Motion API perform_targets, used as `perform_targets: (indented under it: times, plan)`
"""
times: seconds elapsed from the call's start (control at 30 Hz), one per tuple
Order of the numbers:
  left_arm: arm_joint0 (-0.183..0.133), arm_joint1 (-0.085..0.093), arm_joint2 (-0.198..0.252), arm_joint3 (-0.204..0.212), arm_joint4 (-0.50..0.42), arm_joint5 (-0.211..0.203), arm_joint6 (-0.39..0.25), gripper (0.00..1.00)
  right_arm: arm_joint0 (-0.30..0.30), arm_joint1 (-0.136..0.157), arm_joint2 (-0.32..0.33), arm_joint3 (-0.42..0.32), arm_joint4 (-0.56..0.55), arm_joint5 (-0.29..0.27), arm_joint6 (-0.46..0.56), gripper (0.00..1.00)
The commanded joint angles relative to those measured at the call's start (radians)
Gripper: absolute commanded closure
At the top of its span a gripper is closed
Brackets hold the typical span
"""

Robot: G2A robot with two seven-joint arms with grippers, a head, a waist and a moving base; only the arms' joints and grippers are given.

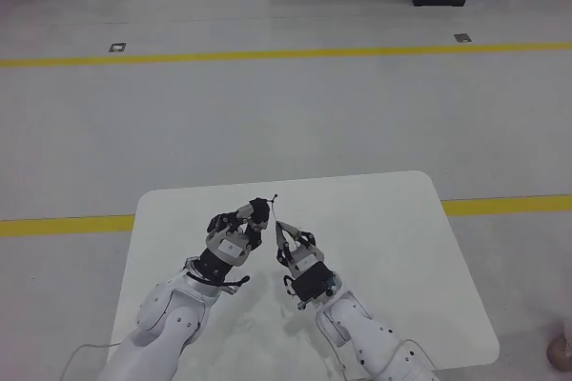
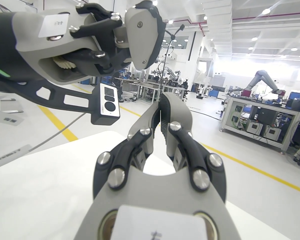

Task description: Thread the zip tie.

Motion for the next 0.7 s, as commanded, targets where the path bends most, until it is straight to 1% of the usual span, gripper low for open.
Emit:
perform_targets:
  times: [0.0,0.67]
  plan:
    - [0.0,-0.001,0.001,-0.001,0.0,-0.002,0.0,1.0,0.001,0.002,-0.003,0.0,0.0,0.001,0.002,1.0]
    - [0.006,-0.006,0.002,-0.004,0.015,-0.006,0.0,1.0,-0.001,0.018,-0.012,-0.01,0.0,0.011,0.011,1.0]
